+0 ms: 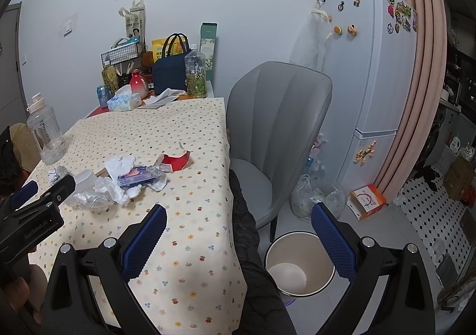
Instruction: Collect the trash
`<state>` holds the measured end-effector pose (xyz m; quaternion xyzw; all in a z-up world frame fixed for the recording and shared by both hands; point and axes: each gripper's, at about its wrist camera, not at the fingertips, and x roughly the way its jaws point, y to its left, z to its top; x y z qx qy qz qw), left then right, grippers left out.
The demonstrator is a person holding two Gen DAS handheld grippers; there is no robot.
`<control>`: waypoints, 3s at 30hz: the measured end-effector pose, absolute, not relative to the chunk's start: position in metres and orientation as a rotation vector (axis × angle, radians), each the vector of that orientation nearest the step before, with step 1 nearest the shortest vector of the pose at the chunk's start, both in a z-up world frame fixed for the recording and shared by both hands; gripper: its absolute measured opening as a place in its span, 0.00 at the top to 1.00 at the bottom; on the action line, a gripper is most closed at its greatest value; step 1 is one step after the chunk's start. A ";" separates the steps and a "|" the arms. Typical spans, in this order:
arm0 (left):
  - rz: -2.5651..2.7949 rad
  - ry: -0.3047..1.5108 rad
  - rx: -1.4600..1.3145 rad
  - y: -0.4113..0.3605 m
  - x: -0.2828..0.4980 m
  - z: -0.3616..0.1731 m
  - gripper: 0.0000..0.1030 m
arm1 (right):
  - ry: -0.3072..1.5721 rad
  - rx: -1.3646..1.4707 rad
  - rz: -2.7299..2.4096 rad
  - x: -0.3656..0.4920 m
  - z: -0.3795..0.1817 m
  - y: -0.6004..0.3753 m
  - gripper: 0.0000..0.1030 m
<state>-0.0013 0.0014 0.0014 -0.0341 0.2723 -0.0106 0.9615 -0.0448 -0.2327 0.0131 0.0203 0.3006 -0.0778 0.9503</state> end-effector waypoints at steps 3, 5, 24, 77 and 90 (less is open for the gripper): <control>-0.016 0.547 -0.073 0.006 0.000 0.002 0.05 | 0.611 0.039 -0.151 -0.043 0.014 -0.231 0.07; -0.010 0.543 -0.082 0.011 0.000 0.003 0.05 | 0.607 0.037 -0.147 -0.041 0.016 -0.229 0.07; 0.085 0.566 -0.128 0.067 0.019 -0.019 0.05 | 0.639 0.010 -0.015 -0.006 0.006 -0.188 0.08; 0.187 0.628 -0.270 0.147 0.037 -0.052 0.98 | 0.787 -0.055 0.237 0.044 -0.043 -0.079 0.10; 0.191 0.700 -0.288 0.156 0.049 -0.084 0.98 | 0.887 -0.098 0.300 0.063 -0.082 -0.039 0.08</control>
